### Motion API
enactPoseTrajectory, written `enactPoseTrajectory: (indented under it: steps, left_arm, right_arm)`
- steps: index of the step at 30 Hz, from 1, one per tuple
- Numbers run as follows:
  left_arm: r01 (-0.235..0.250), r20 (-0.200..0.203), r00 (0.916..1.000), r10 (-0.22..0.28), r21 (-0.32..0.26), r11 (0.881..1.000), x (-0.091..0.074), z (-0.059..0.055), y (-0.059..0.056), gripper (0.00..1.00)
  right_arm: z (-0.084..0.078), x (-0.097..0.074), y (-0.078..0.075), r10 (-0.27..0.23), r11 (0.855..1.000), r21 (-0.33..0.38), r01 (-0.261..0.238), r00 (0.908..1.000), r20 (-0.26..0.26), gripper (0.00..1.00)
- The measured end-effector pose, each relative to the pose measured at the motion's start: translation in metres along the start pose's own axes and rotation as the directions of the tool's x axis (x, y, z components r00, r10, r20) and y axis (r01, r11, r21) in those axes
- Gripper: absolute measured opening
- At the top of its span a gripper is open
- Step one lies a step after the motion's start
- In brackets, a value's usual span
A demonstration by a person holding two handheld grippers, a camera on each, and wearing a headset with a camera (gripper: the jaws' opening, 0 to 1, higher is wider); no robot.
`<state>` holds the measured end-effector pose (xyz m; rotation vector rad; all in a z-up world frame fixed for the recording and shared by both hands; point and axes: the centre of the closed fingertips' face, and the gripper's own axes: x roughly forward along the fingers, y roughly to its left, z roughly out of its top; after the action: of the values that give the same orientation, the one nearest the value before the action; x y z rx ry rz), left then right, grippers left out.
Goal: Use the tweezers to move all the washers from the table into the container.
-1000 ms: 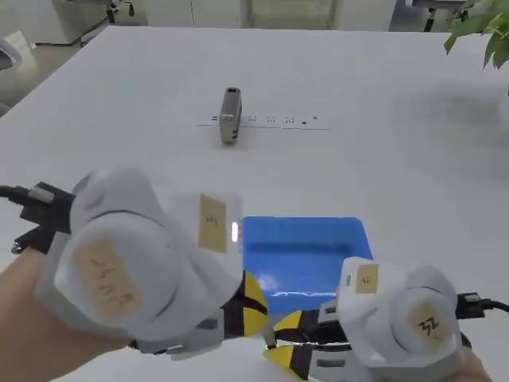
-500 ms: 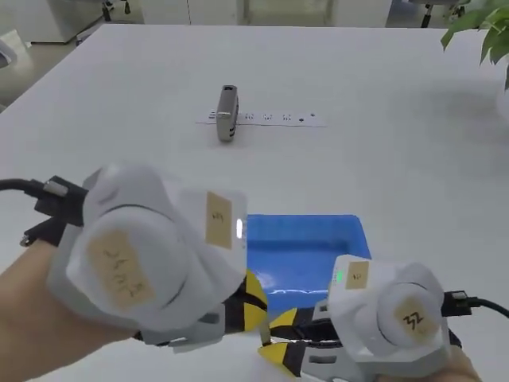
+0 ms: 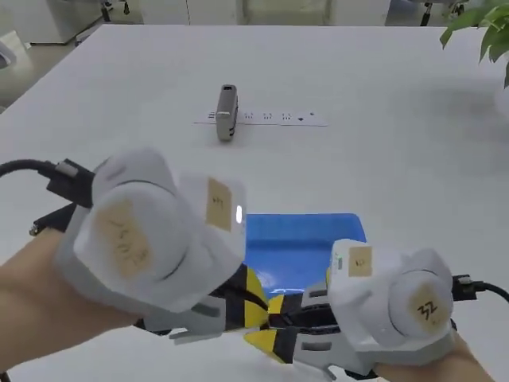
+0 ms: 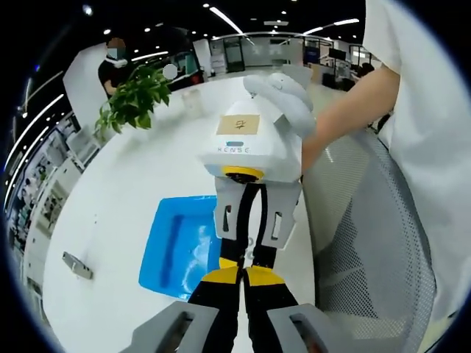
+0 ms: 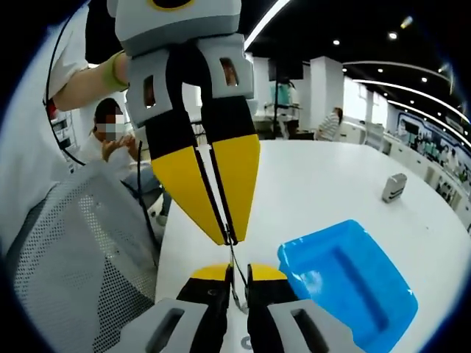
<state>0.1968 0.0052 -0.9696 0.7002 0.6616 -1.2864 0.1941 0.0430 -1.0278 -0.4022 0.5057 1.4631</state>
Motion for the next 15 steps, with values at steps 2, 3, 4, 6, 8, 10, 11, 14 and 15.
enactPoseTrajectory:
  steps: [2, 3, 4, 6, 8, 10, 11, 14, 15]
  left_arm:
    - [-0.014, 0.023, 0.9996, 0.015, -0.032, 0.999, 0.002, 0.0, 0.003, 0.0]
    - [-0.04, 0.059, 0.9973, 0.044, -0.062, 0.997, 0.002, 0.003, 0.007, 0.0]
    - [-0.056, 0.095, 0.9935, 0.064, -0.083, 0.995, 0.002, 0.006, 0.009, 0.0]
    - [-0.066, 0.175, 0.9792, 0.104, -0.211, 0.975, 0.001, 0.009, 0.013, 0.09]
    - [-0.063, 0.244, 0.9585, 0.147, -0.323, 0.944, -0.003, 0.009, 0.017, 0.18]
    - [-0.084, 0.299, 0.9294, 0.216, -0.398, 0.914, -0.009, 0.009, 0.022, 0.34]
    - [-0.081, 0.326, 0.9112, 0.252, -0.458, 0.886, -0.015, 0.007, 0.023, 0.41]
    - [-0.103, 0.384, 0.8513, 0.357, -0.545, 0.832, -0.029, 0.005, 0.025, 0.67]
    - [-0.103, 0.389, 0.8386, 0.381, -0.574, 0.812, -0.034, 0.002, 0.022, 0.75]
  right_arm:
    - [0.0, 0.001, -0.003, 0.004, 1.0, 0.02, -0.004, 1.0, -0.001, 0.04]
    - [-0.001, 0.0, -0.003, 0.0, 1.0, 0.012, 0.0, 1.0, -0.008, 0.03]
    - [-0.002, -0.001, -0.004, -0.003, 1.0, 0.008, 0.003, 0.9999, -0.013, 0.03]
    - [-0.002, -0.002, -0.003, 0.011, 0.999, 0.035, -0.01, 0.9998, -0.016, 0.02]
    - [-0.002, -0.002, -0.004, 0.0, 0.999, 0.034, 0.0, 1.0, -0.008, 0.02]
    - [-0.003, -0.004, -0.007, -0.012, 0.998, 0.064, 0.012, 0.9999, 0.006, 0.02]
    - [-0.003, -0.004, -0.01, -0.02, 0.996, 0.089, 0.019, 0.9997, 0.014, 0.02]
    - [-0.002, -0.007, -0.016, -0.032, 0.98, 0.199, 0.021, 0.9981, 0.052, 0.02]
    - [-0.002, -0.01, -0.018, -0.035, 0.97, 0.243, 0.017, 0.9969, 0.07, 0.02]
